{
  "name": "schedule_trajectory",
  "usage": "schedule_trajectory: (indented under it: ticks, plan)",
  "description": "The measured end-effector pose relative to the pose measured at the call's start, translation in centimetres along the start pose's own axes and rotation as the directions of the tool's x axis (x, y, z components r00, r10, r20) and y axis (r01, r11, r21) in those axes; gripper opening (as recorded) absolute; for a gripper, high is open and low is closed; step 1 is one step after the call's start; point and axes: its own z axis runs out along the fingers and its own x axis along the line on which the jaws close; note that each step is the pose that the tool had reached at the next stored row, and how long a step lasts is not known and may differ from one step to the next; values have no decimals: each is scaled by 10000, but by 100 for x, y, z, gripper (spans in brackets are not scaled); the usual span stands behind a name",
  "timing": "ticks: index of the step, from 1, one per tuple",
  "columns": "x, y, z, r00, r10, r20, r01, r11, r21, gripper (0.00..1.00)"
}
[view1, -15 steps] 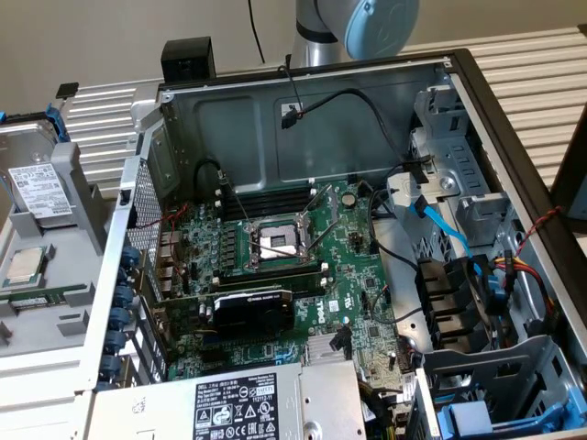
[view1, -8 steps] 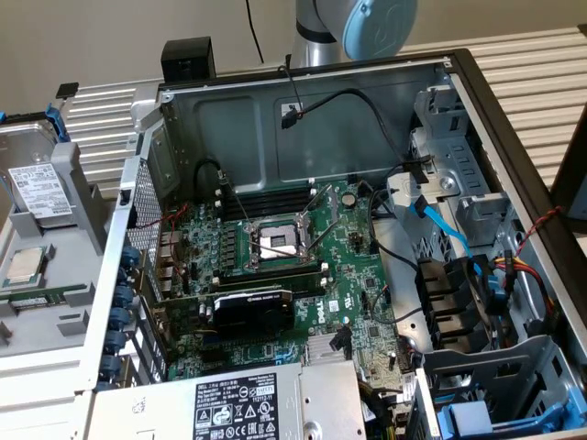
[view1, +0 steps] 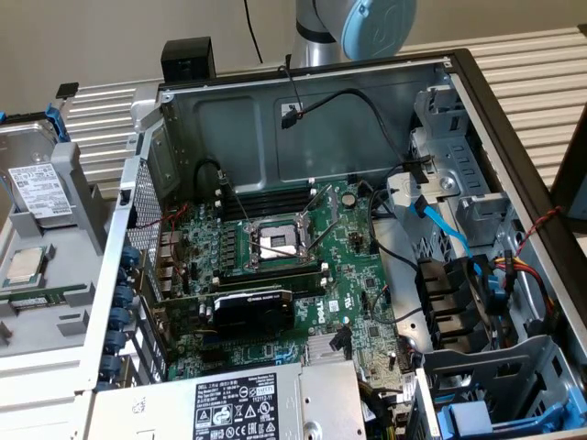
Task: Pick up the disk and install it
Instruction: 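Reach for the disk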
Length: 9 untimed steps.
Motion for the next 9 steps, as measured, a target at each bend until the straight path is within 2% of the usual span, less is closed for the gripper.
schedule_trajectory:
  ticks: [4,9]
  plan:
    - [7,55,1,10000,1,-3,-1,10000,-67,11]
    - [67,114,5,10000,1,-4,-1,10000,-78,11]
